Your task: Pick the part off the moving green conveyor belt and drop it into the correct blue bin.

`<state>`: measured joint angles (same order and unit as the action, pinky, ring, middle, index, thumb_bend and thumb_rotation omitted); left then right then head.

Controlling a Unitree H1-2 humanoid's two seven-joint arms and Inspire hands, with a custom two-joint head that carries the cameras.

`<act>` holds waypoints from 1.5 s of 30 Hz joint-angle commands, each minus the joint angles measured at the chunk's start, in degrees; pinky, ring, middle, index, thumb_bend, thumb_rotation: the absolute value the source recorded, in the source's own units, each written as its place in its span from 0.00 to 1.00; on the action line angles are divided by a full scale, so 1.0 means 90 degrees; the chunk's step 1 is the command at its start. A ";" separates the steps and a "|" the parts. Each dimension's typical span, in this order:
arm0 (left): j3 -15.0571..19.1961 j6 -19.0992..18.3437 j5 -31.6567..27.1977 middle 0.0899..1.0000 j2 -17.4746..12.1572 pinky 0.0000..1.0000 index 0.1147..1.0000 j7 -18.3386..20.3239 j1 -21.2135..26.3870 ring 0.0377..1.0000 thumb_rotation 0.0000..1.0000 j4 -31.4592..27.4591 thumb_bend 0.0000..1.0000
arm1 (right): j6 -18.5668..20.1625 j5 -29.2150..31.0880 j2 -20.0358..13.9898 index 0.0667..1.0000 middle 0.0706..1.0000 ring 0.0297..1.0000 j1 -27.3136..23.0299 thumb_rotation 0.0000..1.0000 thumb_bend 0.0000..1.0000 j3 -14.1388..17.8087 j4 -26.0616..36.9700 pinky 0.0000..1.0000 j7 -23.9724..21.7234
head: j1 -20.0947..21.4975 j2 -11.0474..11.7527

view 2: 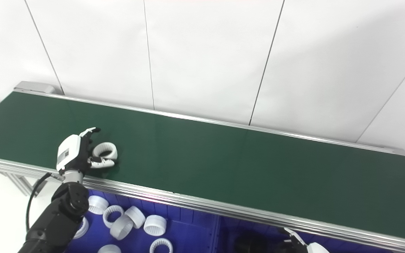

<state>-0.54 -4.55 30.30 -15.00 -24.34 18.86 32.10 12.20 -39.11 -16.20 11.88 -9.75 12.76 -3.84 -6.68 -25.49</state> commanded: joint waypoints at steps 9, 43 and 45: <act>0.0008 0.1121 -0.1028 0.43 -0.0125 0.32 0.46 0.0616 0.0066 0.36 0.00 -0.0111 0.49 | -0.0209 0.0019 -0.0018 0.82 0.67 0.67 -0.0032 0.21 0.81 0.0024 0.0242 0.61 0.0117 | -0.0006 -0.0014; -0.0570 0.3495 -0.0854 0.39 0.0307 0.18 0.45 0.0211 -0.2478 0.32 0.00 -0.2263 0.49 | -0.0229 -0.0176 0.0064 0.80 0.64 0.62 -0.0055 0.25 0.83 -0.0054 0.0481 0.56 0.0150 | 0.0973 -0.0915; -0.0807 0.3496 -0.0784 0.39 0.0199 0.18 0.45 -0.0110 -0.2545 0.32 0.00 -0.2019 0.49 | -0.0164 -0.0198 0.0066 0.80 0.65 0.62 -0.0081 0.29 0.83 -0.0069 0.0471 0.56 0.0100 | 0.1026 -0.0954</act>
<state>-7.21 24.90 23.02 -11.78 -22.85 -4.32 14.14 12.20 -40.38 -15.52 12.24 -10.51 16.11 -3.87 2.64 -34.10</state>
